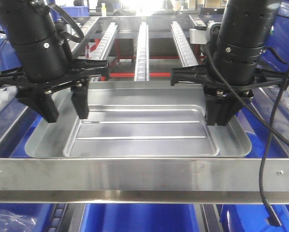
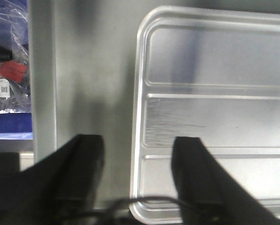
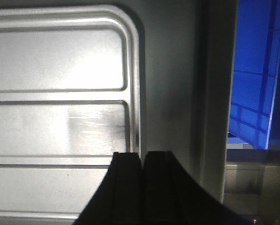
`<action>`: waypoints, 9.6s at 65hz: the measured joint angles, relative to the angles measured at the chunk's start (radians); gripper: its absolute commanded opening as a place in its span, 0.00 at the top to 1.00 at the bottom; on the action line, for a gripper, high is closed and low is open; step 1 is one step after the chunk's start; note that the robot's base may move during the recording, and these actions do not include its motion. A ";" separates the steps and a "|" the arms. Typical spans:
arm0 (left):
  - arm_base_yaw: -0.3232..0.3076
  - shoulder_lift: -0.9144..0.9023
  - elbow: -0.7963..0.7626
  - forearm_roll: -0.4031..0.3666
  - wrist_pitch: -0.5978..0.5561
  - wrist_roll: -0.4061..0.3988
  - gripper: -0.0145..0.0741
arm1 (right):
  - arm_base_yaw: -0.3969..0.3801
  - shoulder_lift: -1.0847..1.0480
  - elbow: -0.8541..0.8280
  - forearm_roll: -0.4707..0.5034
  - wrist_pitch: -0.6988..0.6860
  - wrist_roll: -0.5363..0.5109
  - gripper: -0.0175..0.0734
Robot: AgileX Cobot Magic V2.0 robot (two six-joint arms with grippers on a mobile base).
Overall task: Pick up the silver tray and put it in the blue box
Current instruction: 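Position both open grippers around the tray rims and descend, then close both grippers on the tray rims and lift it, then pull the held tray toward the robot off the shelf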
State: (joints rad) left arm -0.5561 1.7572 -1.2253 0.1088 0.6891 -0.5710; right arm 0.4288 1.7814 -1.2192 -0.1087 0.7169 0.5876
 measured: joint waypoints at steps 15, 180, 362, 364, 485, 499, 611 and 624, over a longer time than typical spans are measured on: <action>0.000 0.000 0.000 0.000 -0.002 0.000 0.48 | 0.000 0.000 0.000 0.000 0.000 0.000 0.22; 0.000 0.096 -0.004 0.000 -0.013 0.000 0.48 | 0.002 0.081 -0.008 0.010 -0.069 -0.063 0.40; 0.005 -0.048 -0.021 -0.011 0.052 0.001 0.85 | -0.003 -0.067 -0.010 0.053 0.002 -0.036 0.75; -0.004 -0.052 -0.021 0.001 0.058 -0.001 0.85 | 0.002 -0.076 -0.010 0.047 0.010 -0.022 0.75; -0.505 -0.484 0.362 0.333 0.175 -0.603 0.85 | 0.487 -0.652 0.480 -0.339 0.070 0.656 0.75; -0.505 -0.487 0.362 0.329 0.175 -0.603 0.85 | 0.487 -0.617 0.480 -0.347 0.071 0.658 0.75; -0.505 -0.519 0.375 0.343 0.191 -0.604 0.85 | 0.487 -0.598 0.480 -0.366 0.033 0.707 0.75; -0.505 -0.519 0.375 0.343 0.191 -0.604 0.85 | 0.487 -0.598 0.480 -0.366 0.033 0.707 0.75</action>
State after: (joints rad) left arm -1.0616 1.2380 -0.8500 0.4521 0.8804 -1.1748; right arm 0.9158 1.1834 -0.7392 -0.4746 0.7502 1.2943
